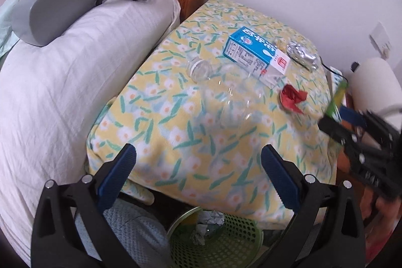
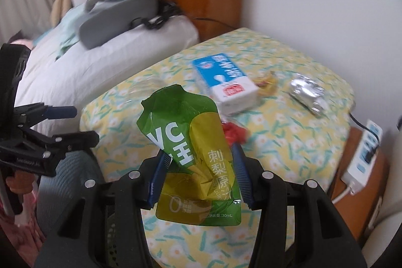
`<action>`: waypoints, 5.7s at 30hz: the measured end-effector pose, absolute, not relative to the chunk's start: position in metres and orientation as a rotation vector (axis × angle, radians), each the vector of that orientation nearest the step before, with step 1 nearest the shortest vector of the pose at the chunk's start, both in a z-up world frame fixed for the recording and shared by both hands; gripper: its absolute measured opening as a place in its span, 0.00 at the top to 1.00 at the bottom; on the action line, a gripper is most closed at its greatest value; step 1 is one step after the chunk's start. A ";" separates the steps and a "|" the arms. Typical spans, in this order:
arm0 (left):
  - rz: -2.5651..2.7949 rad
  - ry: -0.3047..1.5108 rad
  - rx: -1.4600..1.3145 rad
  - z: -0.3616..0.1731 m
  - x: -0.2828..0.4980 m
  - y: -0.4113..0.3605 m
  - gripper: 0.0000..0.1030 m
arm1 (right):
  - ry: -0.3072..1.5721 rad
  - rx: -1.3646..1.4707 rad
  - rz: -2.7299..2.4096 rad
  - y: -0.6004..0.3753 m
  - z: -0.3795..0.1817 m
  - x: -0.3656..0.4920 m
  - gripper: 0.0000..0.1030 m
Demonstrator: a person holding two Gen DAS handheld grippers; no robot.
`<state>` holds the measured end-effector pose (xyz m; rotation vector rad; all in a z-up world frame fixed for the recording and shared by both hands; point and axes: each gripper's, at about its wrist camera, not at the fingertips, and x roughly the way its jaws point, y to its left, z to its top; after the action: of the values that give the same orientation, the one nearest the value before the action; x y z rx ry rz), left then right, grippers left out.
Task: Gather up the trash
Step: 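Grasp the green VC drink pouch with the right tool while the left tool grasps the clear bottle, then carry the pouch and bottle over the basket and open both tools to drop them, then grasp the red foil wrapper on the table with the right tool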
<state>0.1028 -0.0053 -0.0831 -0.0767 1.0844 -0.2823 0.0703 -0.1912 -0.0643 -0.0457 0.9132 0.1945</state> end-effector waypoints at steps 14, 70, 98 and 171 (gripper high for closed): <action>-0.128 1.278 -0.247 -0.075 0.185 -0.052 0.08 | 0.855 0.132 0.166 -0.228 -0.071 0.053 0.52; -0.449 1.012 0.122 -0.108 -0.057 0.013 0.38 | 1.163 0.101 0.270 -0.130 -0.149 -0.096 0.51; -0.605 1.180 0.163 -0.155 -0.081 -0.016 0.38 | 1.097 0.112 0.075 -0.177 -0.130 -0.110 0.03; -0.276 0.924 0.059 -0.086 0.120 -0.028 0.08 | 0.954 -0.021 0.205 -0.208 -0.132 0.132 0.40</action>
<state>0.1201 -0.0275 -0.0857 0.0595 0.9236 -0.2765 0.1320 -0.2085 -0.1324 -0.0209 0.9544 0.2051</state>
